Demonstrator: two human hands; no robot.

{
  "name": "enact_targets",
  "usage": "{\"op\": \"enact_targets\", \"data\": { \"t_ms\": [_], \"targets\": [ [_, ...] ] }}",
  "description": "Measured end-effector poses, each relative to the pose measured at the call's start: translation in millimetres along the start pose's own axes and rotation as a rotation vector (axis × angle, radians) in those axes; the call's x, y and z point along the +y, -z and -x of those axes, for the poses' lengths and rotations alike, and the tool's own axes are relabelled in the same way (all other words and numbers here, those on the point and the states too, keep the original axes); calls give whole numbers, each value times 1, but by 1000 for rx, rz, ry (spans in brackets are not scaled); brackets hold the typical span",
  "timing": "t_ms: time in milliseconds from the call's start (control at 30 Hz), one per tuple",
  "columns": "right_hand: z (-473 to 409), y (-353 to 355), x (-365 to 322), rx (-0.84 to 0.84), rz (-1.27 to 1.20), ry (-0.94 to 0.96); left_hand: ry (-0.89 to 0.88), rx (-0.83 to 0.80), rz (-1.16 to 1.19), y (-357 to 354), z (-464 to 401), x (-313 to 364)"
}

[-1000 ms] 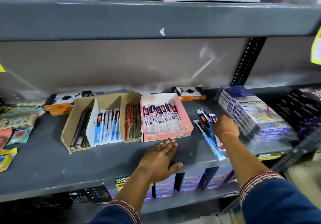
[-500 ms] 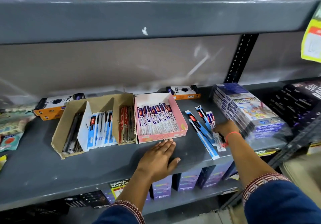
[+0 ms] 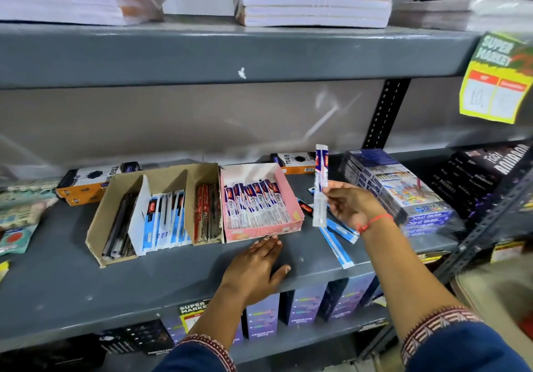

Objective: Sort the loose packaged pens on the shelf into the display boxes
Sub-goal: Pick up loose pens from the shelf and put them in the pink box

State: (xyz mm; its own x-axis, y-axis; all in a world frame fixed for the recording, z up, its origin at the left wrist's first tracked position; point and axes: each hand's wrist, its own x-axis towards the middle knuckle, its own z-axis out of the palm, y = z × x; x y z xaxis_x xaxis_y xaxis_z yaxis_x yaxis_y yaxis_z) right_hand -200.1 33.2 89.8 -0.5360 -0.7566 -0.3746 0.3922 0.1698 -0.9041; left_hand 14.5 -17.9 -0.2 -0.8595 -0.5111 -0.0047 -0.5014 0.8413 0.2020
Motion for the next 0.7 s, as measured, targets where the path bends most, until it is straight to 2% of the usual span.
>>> {"op": "enact_targets", "data": {
  "t_ms": [133,267,500,700],
  "targets": [
    [10,-17,7,-174,-43,65,40,5,-27,-1,9,-7],
    [11,-27,15,-230,-28,83,63,0,-35,-1,16,-12],
    [11,-34,20,-206,29,82,80,-13,-21,-2,17,-13],
    [3,-42,22,-70,26,77,145,11,-6,-7,25,-23]
  ]
}}
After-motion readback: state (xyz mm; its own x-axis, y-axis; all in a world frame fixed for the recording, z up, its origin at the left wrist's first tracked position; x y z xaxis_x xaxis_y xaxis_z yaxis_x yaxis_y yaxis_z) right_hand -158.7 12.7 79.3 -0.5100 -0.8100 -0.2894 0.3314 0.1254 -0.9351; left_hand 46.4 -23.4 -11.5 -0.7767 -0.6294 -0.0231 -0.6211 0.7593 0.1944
